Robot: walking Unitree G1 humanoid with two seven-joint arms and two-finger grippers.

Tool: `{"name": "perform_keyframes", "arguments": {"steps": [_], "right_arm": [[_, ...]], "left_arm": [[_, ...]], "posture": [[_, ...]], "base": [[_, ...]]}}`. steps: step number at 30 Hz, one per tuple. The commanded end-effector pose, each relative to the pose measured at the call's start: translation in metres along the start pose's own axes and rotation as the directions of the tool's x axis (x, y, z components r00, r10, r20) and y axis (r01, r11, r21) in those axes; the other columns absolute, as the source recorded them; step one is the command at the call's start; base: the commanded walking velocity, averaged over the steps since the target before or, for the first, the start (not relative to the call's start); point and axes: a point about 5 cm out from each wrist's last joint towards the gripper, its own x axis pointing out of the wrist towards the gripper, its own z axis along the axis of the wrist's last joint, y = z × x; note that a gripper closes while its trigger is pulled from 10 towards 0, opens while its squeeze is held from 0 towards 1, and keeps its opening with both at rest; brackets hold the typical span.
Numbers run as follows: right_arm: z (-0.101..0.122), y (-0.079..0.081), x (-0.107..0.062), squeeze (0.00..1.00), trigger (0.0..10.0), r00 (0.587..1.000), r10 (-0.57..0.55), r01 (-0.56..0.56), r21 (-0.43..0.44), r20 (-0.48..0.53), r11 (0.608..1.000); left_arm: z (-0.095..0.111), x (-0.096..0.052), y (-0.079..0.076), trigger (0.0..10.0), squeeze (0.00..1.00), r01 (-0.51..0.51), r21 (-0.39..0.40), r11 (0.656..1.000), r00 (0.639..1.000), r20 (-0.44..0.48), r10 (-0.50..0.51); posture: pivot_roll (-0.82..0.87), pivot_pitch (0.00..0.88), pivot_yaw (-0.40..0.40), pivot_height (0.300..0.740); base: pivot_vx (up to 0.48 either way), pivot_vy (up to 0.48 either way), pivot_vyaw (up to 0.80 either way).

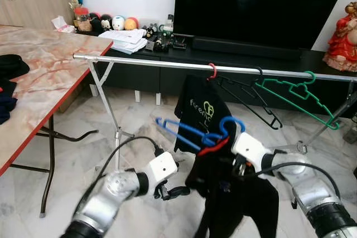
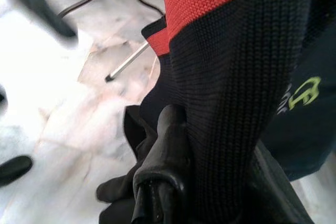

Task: Hang hanger

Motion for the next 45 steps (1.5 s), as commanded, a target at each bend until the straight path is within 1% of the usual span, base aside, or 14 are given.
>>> {"name": "perform_keyframes", "arguments": {"steps": [1, 3, 7, 10, 12, 13, 14, 18, 23, 24, 26, 33, 35, 45], "right_arm": [[0.014, -0.007, -0.004, 0.00, 0.0, 0.999, -0.024, 0.025, -0.011, 0.047, 1.000], [0.020, -0.006, -0.007, 0.00, 0.0, 0.998, -0.028, 0.029, -0.010, 0.055, 1.000], [0.029, -0.005, -0.013, 0.00, 0.0, 0.996, -0.039, 0.039, 0.000, 0.078, 0.999], [0.035, 0.000, -0.015, 0.00, 0.0, 0.995, -0.030, 0.030, -0.004, 0.092, 1.000], [0.040, 0.004, -0.019, 0.00, 0.0, 0.994, -0.026, 0.027, -0.010, 0.103, 1.000], [0.040, 0.004, -0.019, 0.00, 0.0, 0.994, -0.026, 0.027, -0.010, 0.103, 1.000], [0.045, 0.004, -0.022, 0.00, 0.0, 0.992, -0.042, 0.042, 0.002, 0.119, 0.999], [0.057, 0.005, -0.026, 0.00, 0.0, 0.987, -0.053, 0.049, 0.028, 0.152, 0.998], [0.080, 0.010, -0.029, 0.00, 0.0, 0.970, -0.022, 0.007, 0.062, 0.243, 0.998], [0.085, 0.012, -0.029, 0.00, 0.0, 0.966, -0.011, -0.005, 0.060, 0.260, 0.998], [0.092, 0.015, -0.031, 0.00, 0.0, 0.959, 0.008, -0.025, 0.056, 0.282, 0.998], [0.100, 0.020, -0.035, 0.00, 0.0, 0.953, 0.016, -0.041, 0.078, 0.301, 0.996], [0.100, 0.022, -0.036, 0.00, 0.0, 0.955, 0.025, -0.048, 0.071, 0.297, 0.996], [0.102, 0.024, -0.039, 0.00, 0.0, 0.955, 0.036, -0.058, 0.068, 0.295, 0.996]], "left_arm": [[0.006, 0.008, -0.003, 10.0, 0.00, -0.009, 0.022, 1.000, 1.000, 0.010, 0.008], [0.009, 0.025, -0.011, 10.0, 0.00, -0.053, 0.016, 0.998, 0.999, 0.013, 0.053], [0.010, 0.040, -0.012, 10.0, 0.00, -0.147, 0.064, 0.987, 0.989, -0.004, 0.148], [0.007, 0.048, -0.012, 10.0, 0.00, -0.219, 0.060, 0.974, 0.975, -0.034, 0.221], [0.002, 0.052, -0.014, 10.0, 0.00, -0.238, 0.137, 0.962, 0.967, -0.063, 0.248], [0.002, 0.052, -0.014, 10.0, 0.00, -0.238, 0.137, 0.962, 0.967, -0.063, 0.248], [-0.004, 0.053, -0.014, 10.0, 0.00, -0.255, 0.190, 0.948, 0.956, -0.099, 0.277], [-0.009, 0.054, -0.011, 10.0, 0.00, -0.300, 0.266, 0.916, 0.929, -0.134, 0.344], [-0.012, 0.055, -0.009, 10.0, 0.00, -0.327, 0.327, 0.886, 0.907, -0.153, 0.391], [-0.011, 0.055, -0.007, 10.0, 0.00, -0.349, 0.339, 0.874, 0.896, -0.152, 0.417], [-0.009, 0.054, -0.002, 10.0, 0.00, -0.369, 0.427, 0.825, 0.875, -0.140, 0.464], [-0.001, 0.049, 0.018, 10.0, 0.00, -0.500, 0.488, 0.715, 0.789, -0.084, 0.609], [0.001, 0.047, 0.023, 10.0, 0.00, -0.532, 0.484, 0.695, 0.769, -0.068, 0.635], [-0.004, 0.044, 0.026, 10.0, 0.00, -0.556, 0.473, 0.684, 0.739, -0.095, 0.667]], "posture": [[0.04, 0.000, -0.049, 0.740], [0.03, 0.000, -0.046, 0.740], [0.02, 0.000, -0.038, 0.740], [0.00, 0.000, -0.035, 0.740], [-0.01, 0.000, -0.033, 0.740], [-0.01, 0.000, -0.033, 0.740], [-0.02, 0.000, -0.029, 0.740], [-0.01, 0.000, -0.029, 0.740], [-0.02, 0.000, -0.029, 0.740], [-0.02, 0.000, -0.029, 0.740], [-0.02, 0.000, -0.031, 0.740], [-0.02, 0.000, -0.032, 0.740], [-0.03, 0.000, -0.032, 0.740], [-0.03, 0.000, -0.035, 0.740]], "base": [[0.000, 0.000, 0.00], [0.000, 0.000, 0.00], [0.000, 0.000, 0.00], [0.000, 0.000, 0.00], [0.000, 0.000, 0.00], [0.000, 0.000, 0.00], [0.000, 0.000, 0.00], [0.000, 0.000, 0.00], [0.000, 0.000, 0.00], [0.000, 0.000, 0.00], [0.000, 0.000, 0.00], [0.000, 0.000, 0.00], [0.000, 0.000, 0.00], [0.000, 0.000, 0.00]]}}
